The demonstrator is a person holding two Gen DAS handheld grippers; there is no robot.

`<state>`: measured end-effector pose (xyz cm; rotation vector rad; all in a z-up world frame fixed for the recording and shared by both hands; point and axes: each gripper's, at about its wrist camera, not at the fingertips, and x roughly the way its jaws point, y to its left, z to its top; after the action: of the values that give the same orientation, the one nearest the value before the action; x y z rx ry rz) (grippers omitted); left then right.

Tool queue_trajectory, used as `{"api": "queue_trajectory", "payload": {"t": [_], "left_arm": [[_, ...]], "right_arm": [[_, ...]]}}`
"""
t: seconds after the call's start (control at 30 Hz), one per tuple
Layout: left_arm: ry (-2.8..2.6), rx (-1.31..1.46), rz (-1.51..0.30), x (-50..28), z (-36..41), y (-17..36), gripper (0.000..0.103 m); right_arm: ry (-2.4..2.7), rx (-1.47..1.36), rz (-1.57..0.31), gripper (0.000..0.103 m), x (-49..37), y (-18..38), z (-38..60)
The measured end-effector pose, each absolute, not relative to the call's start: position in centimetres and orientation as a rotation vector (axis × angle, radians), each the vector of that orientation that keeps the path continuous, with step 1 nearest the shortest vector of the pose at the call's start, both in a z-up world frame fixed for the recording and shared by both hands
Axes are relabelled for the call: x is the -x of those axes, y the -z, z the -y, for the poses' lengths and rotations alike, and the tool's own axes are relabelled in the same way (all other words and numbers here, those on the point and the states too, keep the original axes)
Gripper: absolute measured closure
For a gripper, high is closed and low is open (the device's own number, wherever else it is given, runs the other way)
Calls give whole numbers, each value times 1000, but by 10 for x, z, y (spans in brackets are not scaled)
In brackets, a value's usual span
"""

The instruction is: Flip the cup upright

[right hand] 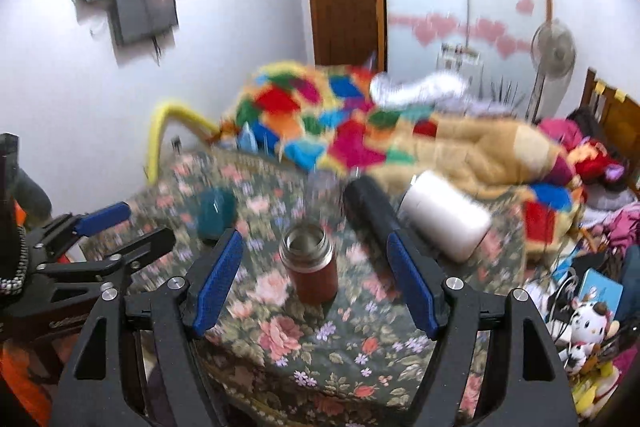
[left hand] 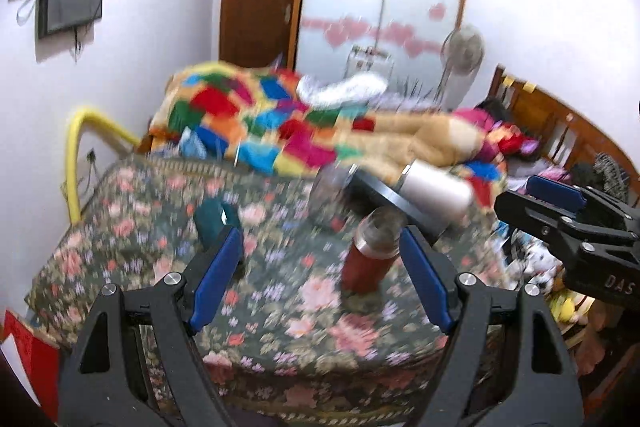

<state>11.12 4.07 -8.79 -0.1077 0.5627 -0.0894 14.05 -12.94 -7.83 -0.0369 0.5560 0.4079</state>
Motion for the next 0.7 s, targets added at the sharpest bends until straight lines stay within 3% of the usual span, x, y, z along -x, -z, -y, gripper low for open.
{"api": "queue_trajectory", "payload": {"t": [0.3,0.5,0.57,0.7], "left_arm": [[131,75,-269,-33,-16,6,21],[103,62,-128,11,-7,-16,10],[79,58,-103,20,-5,-17,0],[52,70,-119,22,-6,-13,0]], "right_arm": [[-394,-41,-251,31,-60,13,159],[-355,-54,-156,29,-32,3,164],[-338,-50,-146,24,-30,5,163],[-320,-50,-156,13,-28,10,163]]}}
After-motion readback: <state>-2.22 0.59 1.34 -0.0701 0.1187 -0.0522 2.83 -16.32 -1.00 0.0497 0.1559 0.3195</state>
